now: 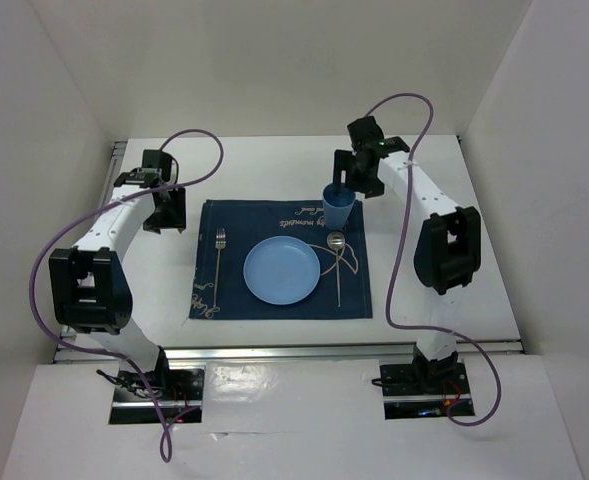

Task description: Set the dinner table for one person

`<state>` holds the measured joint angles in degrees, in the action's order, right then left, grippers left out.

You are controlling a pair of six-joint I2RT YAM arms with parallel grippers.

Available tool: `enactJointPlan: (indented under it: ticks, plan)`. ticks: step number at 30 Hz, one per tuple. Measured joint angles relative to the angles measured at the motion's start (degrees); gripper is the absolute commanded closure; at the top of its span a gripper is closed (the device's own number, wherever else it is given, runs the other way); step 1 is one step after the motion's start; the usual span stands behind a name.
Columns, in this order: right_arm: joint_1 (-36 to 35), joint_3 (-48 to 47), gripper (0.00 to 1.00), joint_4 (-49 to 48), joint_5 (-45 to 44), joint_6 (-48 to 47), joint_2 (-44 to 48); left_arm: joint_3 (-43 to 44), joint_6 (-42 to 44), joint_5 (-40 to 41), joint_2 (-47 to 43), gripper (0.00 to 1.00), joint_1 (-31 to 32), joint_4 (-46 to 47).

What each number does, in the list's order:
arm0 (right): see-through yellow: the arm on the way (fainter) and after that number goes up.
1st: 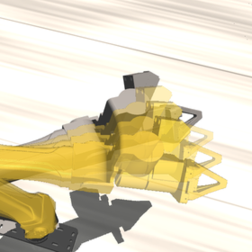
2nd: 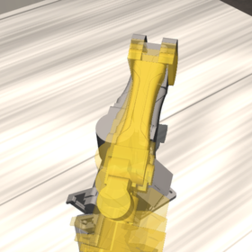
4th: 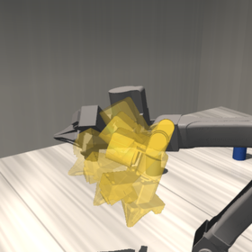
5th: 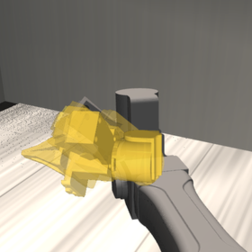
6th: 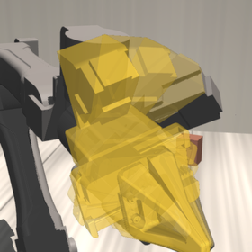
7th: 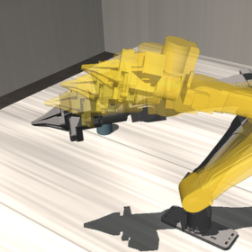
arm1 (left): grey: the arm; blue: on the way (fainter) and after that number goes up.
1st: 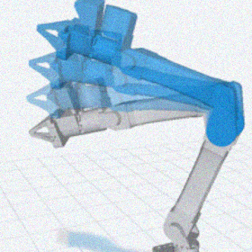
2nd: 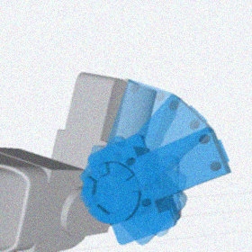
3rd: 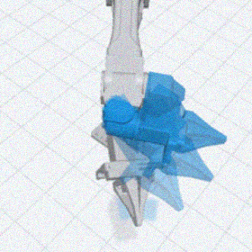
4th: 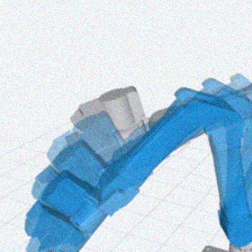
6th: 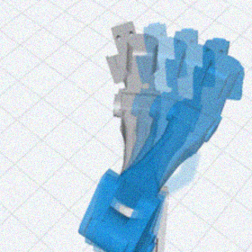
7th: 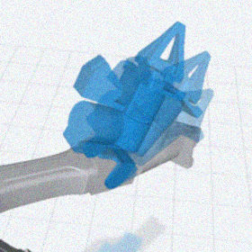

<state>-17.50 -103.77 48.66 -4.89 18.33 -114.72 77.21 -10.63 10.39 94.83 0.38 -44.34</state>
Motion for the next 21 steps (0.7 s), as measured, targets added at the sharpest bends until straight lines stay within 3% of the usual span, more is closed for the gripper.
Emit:
enactJointPlan:
  ticks: [3, 10, 17, 21]
  plan:
    - [0.0, -0.11, 0.0, -0.22, -0.13, -0.02, 2.67, -0.02, 0.0, 0.04, -0.22, 0.38, 0.0, 0.07]
    - [5.14, 1.64, 0.0, 1.31, 2.03, 4.79, 12.92, -0.09, 0.35, 0.26, -0.44, 0.38, 0.0, 0.15]
    - [28.5, 30.32, 0.0, 0.28, 12.81, 8.11, 28.63, -1.18, 1.62, 0.2, -1.51, 0.38, 0.0, 1.03]
    - [30.25, 39.28, 0.0, 1.73, 11.04, 9.81, 30.97, -1.66, 1.53, 1.64, -1.49, 0.38, 0.0, 1.07]
